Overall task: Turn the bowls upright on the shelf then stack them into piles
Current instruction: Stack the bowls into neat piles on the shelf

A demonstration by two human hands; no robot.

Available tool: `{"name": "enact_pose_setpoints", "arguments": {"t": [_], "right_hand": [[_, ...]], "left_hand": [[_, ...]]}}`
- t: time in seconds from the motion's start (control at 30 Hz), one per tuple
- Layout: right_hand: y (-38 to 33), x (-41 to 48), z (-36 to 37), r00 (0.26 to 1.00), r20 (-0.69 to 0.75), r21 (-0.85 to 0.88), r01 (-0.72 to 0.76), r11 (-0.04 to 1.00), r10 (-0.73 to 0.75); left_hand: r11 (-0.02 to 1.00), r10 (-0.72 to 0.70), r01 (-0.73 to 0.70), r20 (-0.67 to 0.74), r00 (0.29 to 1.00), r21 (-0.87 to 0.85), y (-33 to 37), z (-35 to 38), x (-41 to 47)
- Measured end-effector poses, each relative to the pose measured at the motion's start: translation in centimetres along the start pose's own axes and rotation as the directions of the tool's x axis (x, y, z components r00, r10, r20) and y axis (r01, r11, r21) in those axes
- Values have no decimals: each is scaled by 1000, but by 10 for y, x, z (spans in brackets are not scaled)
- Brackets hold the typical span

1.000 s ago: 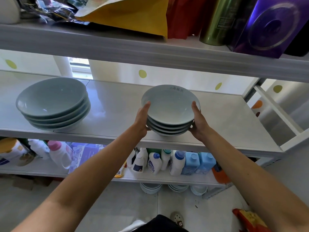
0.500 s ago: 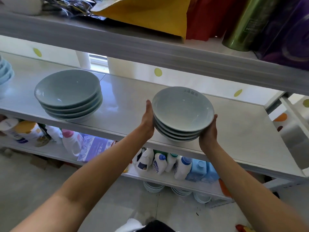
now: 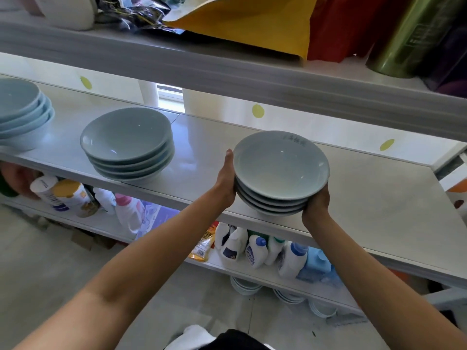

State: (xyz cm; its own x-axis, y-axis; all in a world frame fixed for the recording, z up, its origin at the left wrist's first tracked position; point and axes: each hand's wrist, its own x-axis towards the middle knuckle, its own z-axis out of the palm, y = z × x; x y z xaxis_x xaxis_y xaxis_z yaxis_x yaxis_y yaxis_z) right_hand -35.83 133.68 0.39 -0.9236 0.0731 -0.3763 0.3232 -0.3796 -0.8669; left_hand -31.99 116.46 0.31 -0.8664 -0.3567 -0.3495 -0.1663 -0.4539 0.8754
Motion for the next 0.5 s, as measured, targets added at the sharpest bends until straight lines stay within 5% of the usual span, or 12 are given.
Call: {"name": "enact_pose_setpoints", "arguments": {"t": [0.5], "right_hand": [[54, -42, 88, 996, 93, -44, 19, 999, -14]], "left_hand": [[1000, -8, 8, -13, 1000, -18, 40, -104, 8]]}}
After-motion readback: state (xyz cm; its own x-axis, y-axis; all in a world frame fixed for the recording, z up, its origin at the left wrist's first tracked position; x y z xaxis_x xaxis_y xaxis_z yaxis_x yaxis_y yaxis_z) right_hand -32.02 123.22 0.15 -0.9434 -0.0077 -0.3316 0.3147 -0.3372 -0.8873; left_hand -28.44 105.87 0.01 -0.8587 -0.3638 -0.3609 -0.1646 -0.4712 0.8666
